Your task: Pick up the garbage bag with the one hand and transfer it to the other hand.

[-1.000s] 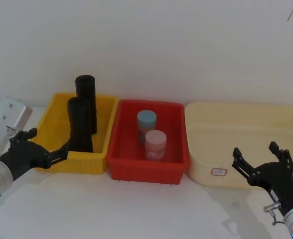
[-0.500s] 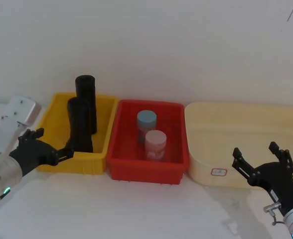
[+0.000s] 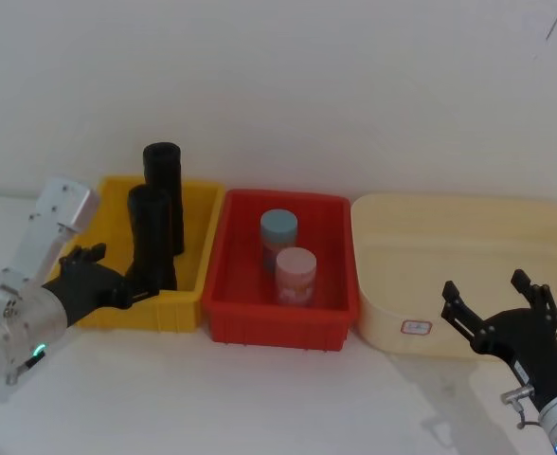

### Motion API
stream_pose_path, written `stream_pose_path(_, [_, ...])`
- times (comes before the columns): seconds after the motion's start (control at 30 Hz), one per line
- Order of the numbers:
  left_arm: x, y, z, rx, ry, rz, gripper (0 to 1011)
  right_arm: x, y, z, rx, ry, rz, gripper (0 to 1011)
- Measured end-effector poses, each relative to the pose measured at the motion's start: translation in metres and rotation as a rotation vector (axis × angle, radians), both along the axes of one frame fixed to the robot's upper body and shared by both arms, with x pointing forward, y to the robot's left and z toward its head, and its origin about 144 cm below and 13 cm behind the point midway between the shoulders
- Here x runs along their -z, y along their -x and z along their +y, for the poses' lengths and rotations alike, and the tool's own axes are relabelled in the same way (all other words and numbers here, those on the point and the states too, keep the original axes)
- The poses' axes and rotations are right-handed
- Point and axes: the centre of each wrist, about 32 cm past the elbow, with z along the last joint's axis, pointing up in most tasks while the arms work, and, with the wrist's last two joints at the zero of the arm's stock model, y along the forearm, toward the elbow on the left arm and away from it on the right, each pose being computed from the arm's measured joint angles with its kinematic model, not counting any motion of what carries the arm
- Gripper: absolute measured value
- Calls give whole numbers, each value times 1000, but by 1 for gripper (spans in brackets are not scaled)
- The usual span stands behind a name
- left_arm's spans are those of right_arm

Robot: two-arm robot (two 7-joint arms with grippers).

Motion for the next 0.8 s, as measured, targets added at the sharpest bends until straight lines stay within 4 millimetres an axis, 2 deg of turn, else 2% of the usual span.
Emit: stream_pose_path(0.8, [2,-26,-19,-3,-10,-27,1001,0,0,0,0,0,0,1000])
